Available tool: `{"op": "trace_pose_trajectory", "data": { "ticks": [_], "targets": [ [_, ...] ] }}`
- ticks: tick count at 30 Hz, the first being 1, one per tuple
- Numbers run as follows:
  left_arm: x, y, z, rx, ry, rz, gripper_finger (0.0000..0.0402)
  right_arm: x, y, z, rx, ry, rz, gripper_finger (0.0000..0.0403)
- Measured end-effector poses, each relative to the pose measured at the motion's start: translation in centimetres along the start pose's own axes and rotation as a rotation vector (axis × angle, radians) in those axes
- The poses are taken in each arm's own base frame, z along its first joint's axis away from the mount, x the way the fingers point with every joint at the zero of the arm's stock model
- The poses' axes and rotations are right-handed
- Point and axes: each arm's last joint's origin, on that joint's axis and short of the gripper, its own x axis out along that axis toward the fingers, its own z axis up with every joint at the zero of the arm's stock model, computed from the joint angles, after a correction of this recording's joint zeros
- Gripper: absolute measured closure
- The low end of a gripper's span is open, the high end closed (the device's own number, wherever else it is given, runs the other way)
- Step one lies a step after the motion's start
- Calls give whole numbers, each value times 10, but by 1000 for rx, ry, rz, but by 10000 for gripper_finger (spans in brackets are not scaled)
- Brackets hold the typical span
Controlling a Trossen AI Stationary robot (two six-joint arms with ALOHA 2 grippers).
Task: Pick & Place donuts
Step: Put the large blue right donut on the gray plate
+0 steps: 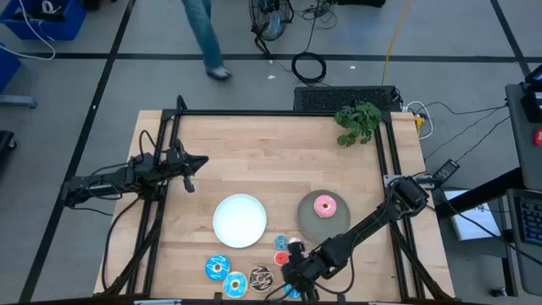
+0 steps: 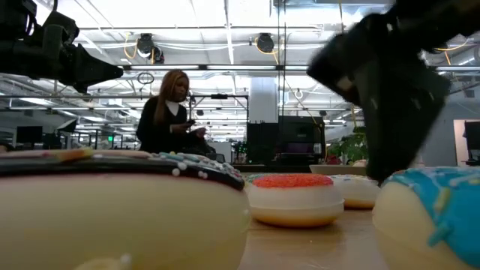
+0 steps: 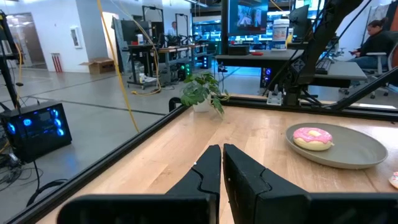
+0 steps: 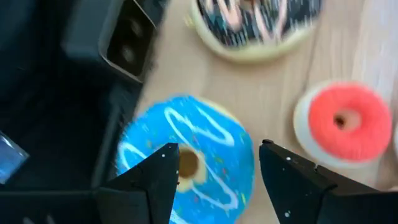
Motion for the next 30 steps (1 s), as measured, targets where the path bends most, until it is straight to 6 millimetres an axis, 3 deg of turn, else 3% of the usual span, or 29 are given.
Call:
{"op": "trace_pose_trajectory", "data": {
  "ticks": [10, 15, 18, 25, 30],
  "targets": [
    [0, 0, 0, 4, 0, 0, 376, 13, -8, -27, 77, 34, -20, 200],
    [0, 0, 0, 4, -1, 0, 376, 14, -10, -29, 69, 35, -19, 208],
    [0, 0, 0, 4, 0, 0, 376, 15, -14, -27, 109, 36, -19, 244],
    [0, 0, 0, 1, 3, 0, 376, 11, -17, -23, 171, 47, 35, 385],
    [0, 0, -1, 2, 7, 0, 376, -22, -19, -11, 192, -6, 39, 382]
  ]
}}
